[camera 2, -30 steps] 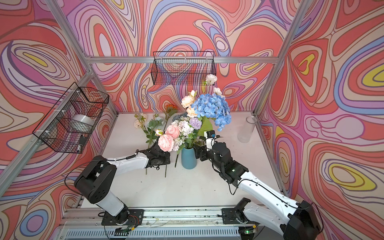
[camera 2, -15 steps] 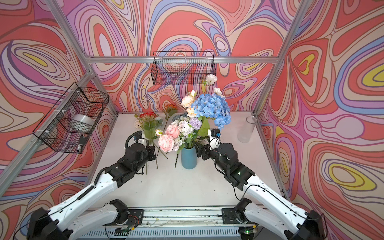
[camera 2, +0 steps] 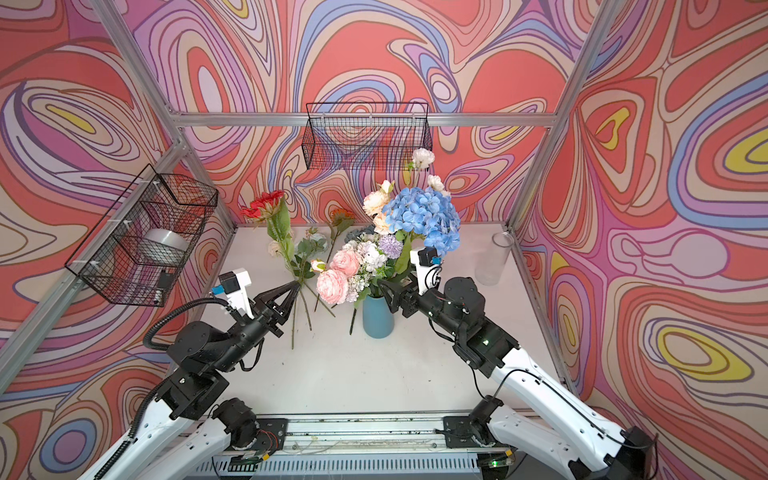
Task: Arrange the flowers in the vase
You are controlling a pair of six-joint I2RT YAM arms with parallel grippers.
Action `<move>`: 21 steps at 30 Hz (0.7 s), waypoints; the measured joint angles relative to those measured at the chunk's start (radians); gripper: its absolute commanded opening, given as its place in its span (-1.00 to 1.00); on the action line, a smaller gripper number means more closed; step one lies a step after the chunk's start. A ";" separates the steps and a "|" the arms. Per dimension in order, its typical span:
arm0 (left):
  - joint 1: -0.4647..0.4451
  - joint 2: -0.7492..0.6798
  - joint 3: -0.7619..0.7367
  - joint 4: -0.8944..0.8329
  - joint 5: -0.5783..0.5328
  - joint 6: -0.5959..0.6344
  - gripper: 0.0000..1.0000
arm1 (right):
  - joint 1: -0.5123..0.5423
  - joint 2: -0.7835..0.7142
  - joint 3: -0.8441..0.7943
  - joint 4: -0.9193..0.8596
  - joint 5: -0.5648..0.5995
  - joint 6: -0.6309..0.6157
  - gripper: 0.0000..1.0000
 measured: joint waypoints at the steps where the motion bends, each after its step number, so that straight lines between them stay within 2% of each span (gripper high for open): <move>1: -0.008 0.013 0.007 0.014 0.034 0.000 -1.00 | 0.000 0.005 0.020 -0.008 -0.022 0.000 0.71; 4: -0.062 0.089 0.055 0.049 0.126 0.008 -1.00 | 0.000 0.018 0.098 -0.035 -0.106 0.005 0.74; 6: -0.134 0.158 0.107 0.055 0.164 0.043 -1.00 | 0.000 0.023 0.154 -0.043 -0.169 0.012 0.75; 9: -0.227 0.246 0.171 0.048 0.177 0.108 -1.00 | 0.000 0.030 0.222 -0.036 -0.259 0.025 0.75; 11: -0.258 0.286 0.194 0.046 0.177 0.145 -1.00 | 0.000 0.038 0.252 -0.019 -0.318 0.039 0.73; 18: -0.267 0.369 0.200 0.080 0.170 0.195 -1.00 | 0.000 0.081 0.262 0.028 -0.442 0.084 0.60; 20: -0.267 0.381 0.200 0.089 0.170 0.201 -1.00 | 0.000 0.085 0.246 0.046 -0.455 0.095 0.47; 21: -0.267 0.384 0.200 0.091 0.170 0.204 -1.00 | 0.000 0.086 0.239 0.052 -0.460 0.102 0.34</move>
